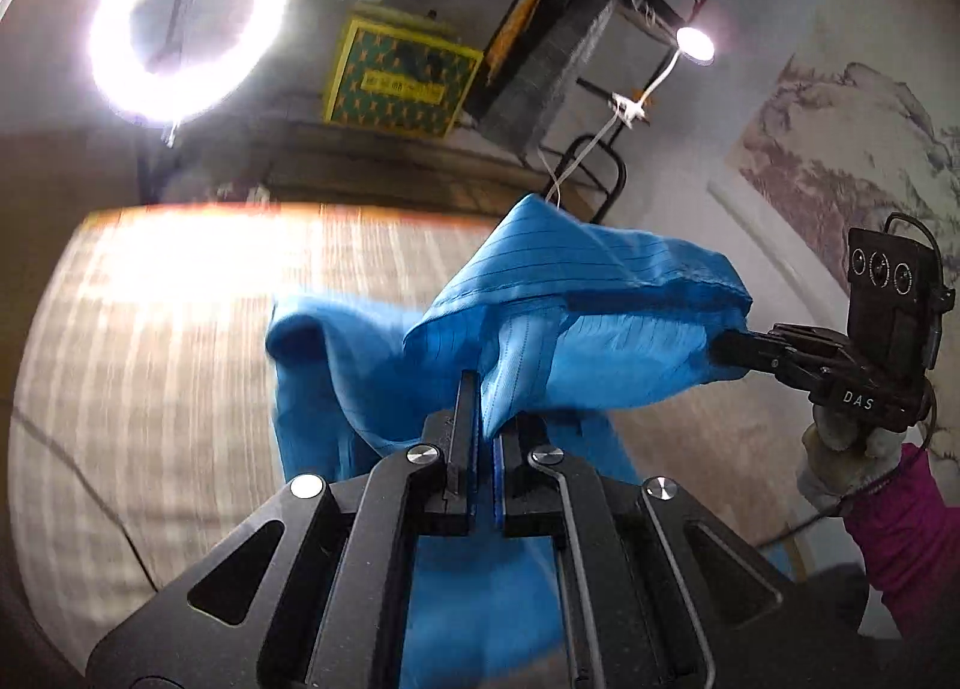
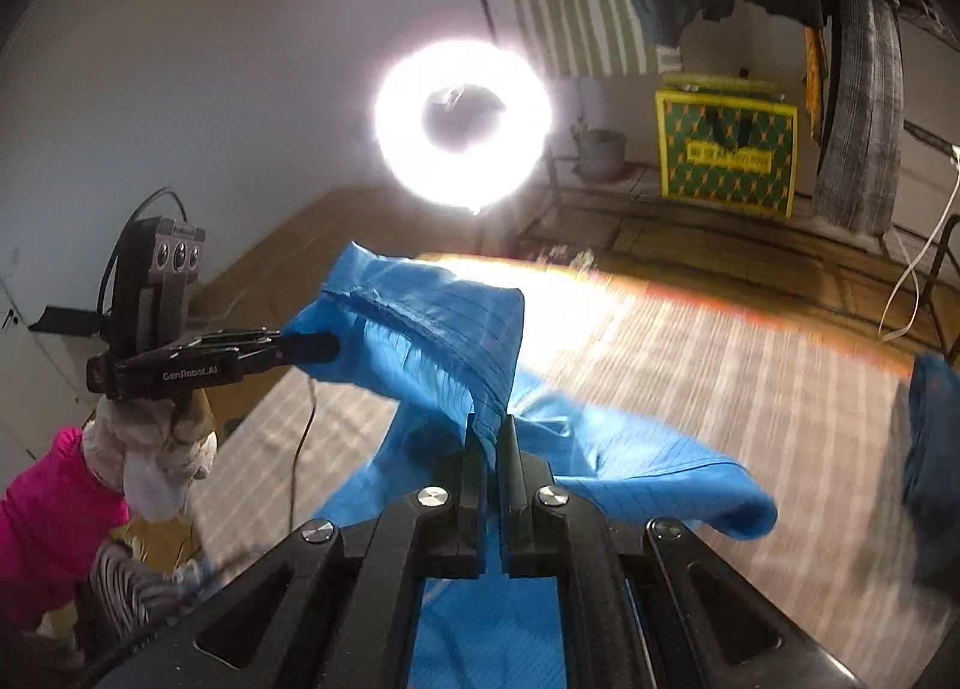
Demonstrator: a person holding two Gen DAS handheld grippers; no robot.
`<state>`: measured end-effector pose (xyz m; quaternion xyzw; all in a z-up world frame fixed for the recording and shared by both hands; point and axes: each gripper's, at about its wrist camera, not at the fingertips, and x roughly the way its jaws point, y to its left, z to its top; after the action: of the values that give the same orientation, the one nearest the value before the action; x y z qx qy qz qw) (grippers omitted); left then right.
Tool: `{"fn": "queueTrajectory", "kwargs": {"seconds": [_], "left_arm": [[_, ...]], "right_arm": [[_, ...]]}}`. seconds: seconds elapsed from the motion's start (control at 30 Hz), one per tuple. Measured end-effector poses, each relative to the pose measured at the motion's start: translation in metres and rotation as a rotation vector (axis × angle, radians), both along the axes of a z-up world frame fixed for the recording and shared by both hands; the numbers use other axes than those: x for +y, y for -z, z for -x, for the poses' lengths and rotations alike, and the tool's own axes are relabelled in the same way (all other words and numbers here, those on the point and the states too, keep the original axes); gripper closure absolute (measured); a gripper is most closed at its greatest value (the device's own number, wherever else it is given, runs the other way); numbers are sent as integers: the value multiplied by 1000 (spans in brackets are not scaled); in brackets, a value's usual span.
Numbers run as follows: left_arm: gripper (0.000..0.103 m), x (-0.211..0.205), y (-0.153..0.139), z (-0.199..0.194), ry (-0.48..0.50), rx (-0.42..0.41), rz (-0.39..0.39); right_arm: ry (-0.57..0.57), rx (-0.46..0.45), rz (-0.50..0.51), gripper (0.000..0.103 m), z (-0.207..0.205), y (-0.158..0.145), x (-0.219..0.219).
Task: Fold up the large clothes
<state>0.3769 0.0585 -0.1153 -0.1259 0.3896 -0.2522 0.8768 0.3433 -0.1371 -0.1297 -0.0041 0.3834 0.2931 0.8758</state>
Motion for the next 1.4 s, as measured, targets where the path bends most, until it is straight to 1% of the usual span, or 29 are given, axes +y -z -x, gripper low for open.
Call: {"fn": "queueTrajectory", "kwargs": {"seconds": [0.1, 0.17, 0.27, 0.33, 0.47, 0.53, 0.57, 0.63, 0.67, 0.7, 0.77, 0.9, 0.97, 1.07, 1.1, 1.13, 1.23, 1.3, 1.37, 1.4], "left_arm": [[103, 2, 21, 37, 0, 34, -15], [103, 3, 35, 56, 2, 65, -22], [103, -1, 59, 79, 4, 102, -71], [103, -2, 73, 93, 5, 137, -88], [103, -8, 94, 114, 14, 161, -145], [103, -7, 106, 118, 20, 199, -151], [103, -8, 110, 122, 17, 220, -166], [102, -8, 110, 127, 5, 229, -182], [102, -8, 108, 130, 6, 234, -178], [100, -6, 103, 135, 6, 229, -170], [95, -1, 87, 146, 8, 200, -154], [94, 18, 48, 178, 6, 138, -103], [93, 29, 26, 200, -11, 106, -63], [93, 47, -17, 231, -35, 55, 11], [93, 52, -32, 240, -43, 37, 24], [93, 55, -46, 240, -49, 25, 29], [93, 67, -94, 265, -69, -35, 37], [91, 70, -123, 277, -73, -71, 41], [69, 73, -153, 289, -78, -98, 61], [66, 77, -161, 291, -77, -103, 74]], "right_arm": [[-6, 34, 2, 103, 29, 25, 5], [-13, 54, 34, 103, 46, 44, 9], [-21, 79, 65, 103, 62, 65, 13], [-22, 94, 78, 103, 71, 76, 14], [-34, 129, 90, 103, 78, 98, 12], [-51, 154, 106, 103, 83, 109, 13], [-54, 154, 115, 100, 89, 110, 14], [-55, 153, 122, 92, 95, 109, 13], [-51, 142, 118, 80, 98, 103, 9], [-47, 126, 109, 72, 102, 97, 7], [-45, 83, 84, 71, 118, 76, 1], [-31, -8, 16, 70, 161, 26, -19], [-13, -47, -21, 70, 183, 0, -32], [14, -101, -56, 69, 213, -35, -47], [21, -121, -63, 69, 223, -47, -51], [30, -149, -72, 69, 235, -64, -57], [53, -206, -91, 68, 260, -101, -70], [69, -232, -101, 67, 271, -119, -75], [75, -255, -112, 66, 281, -135, -80], [77, -263, -118, 65, 284, -141, -82]]}}
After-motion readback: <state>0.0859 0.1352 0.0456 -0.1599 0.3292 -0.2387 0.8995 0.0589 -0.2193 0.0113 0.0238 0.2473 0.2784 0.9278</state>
